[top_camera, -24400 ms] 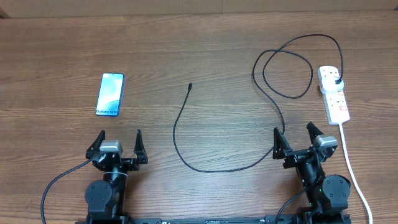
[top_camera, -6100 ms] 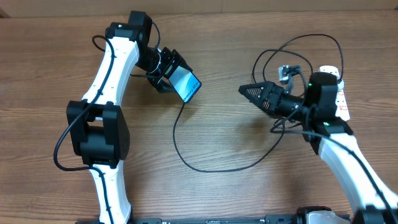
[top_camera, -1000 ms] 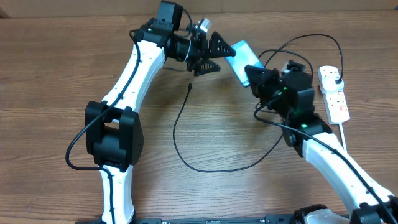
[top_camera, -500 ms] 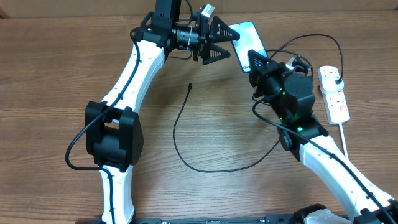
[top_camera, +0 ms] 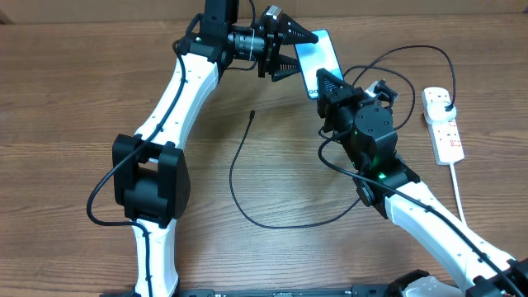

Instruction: Plug charger to phone and switch on socket

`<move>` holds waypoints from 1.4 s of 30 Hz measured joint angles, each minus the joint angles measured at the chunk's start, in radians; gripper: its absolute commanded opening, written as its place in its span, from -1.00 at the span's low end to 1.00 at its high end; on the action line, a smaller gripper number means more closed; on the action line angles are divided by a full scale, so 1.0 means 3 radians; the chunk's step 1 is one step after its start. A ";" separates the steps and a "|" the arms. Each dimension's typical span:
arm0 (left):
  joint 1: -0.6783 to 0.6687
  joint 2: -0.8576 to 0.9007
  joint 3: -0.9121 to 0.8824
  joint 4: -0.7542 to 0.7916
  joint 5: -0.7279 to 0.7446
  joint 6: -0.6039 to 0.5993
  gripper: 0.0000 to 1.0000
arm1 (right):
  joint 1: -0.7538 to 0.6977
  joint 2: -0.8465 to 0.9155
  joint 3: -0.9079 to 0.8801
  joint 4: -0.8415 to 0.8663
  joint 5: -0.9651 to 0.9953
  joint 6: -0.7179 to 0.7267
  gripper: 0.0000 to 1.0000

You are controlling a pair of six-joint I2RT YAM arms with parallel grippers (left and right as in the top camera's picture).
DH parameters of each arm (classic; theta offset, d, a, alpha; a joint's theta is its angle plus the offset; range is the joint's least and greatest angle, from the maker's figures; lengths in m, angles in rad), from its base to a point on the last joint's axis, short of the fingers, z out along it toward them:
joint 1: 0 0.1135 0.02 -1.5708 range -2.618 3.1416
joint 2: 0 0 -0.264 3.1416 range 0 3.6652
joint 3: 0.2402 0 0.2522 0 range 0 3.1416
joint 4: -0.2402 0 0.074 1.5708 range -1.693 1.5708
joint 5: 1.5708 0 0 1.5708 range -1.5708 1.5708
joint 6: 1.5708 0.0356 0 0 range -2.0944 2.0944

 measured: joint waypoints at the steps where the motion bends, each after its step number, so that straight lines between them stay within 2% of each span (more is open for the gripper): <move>1: -0.0004 0.0000 0.0000 0.0001 0.0000 -0.0014 0.25 | 0.0001 0.0013 -0.0001 0.0011 0.0001 -0.0003 -0.92; 4: -0.0029 0.0000 0.0000 0.0000 0.0001 -0.0034 0.04 | 0.0001 0.0058 0.0000 0.0028 0.0001 -0.0001 -0.92; 11: -0.0104 0.0000 0.0000 0.0000 -0.0011 0.0104 -0.06 | 0.0001 0.0131 0.0000 0.0167 0.0000 0.0020 -0.92; 20: -0.0111 0.0000 0.0000 -0.0004 -0.0009 0.0290 -0.46 | 0.0001 0.0134 0.0000 0.0214 0.0008 0.0089 -0.92; 31: -0.0111 0.0000 0.0000 0.0071 -0.0010 0.0378 -0.46 | -0.0003 0.0134 0.0000 0.0230 -0.0003 0.0275 -0.92; 42: -0.0121 0.0000 0.0000 0.0099 -0.0031 0.0643 -0.44 | -0.0003 0.0134 0.0000 0.0231 -0.0023 0.0341 -0.92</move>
